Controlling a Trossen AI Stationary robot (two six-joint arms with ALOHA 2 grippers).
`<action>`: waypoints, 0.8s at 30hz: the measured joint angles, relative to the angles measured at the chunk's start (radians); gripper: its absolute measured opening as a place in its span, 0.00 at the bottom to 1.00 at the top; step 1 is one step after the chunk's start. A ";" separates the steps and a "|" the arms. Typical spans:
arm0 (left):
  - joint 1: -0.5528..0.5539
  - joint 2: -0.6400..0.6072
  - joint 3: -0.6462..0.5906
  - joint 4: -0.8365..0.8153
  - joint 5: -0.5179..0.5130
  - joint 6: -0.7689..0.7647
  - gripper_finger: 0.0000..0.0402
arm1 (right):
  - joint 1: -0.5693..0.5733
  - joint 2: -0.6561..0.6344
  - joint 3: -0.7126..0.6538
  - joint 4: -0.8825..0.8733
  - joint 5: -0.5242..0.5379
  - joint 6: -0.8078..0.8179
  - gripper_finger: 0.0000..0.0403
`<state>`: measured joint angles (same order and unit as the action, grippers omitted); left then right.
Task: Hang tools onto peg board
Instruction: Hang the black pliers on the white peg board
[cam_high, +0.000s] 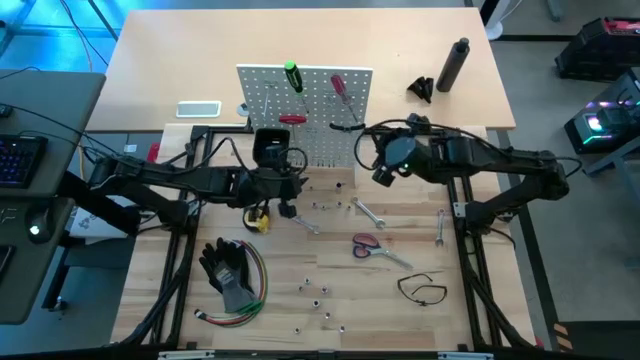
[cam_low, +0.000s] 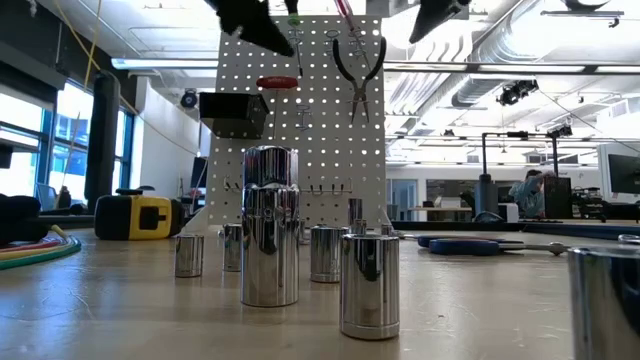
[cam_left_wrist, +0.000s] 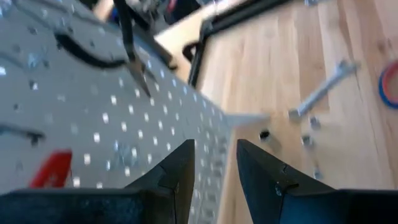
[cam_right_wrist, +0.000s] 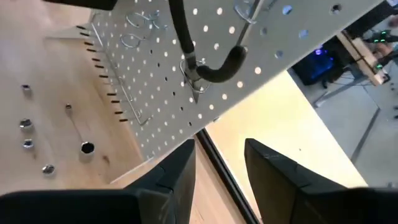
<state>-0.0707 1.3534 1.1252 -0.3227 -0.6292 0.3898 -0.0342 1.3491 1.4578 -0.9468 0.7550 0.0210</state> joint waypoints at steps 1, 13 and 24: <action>0.008 0.013 0.000 0.041 0.009 0.018 0.28 | 0.003 -0.004 -0.027 0.021 0.009 -0.001 0.33; 0.122 0.165 0.000 0.462 -0.031 0.179 0.28 | -0.039 -0.078 -0.451 0.724 0.052 -0.259 0.33; 0.230 0.173 0.000 0.585 0.091 0.150 0.28 | -0.111 -0.086 -0.500 1.016 -0.035 -0.392 0.33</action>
<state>0.1589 1.5269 1.1252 0.2626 -0.5381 0.5400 -0.1448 1.2636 0.9581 0.0697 0.7197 -0.3712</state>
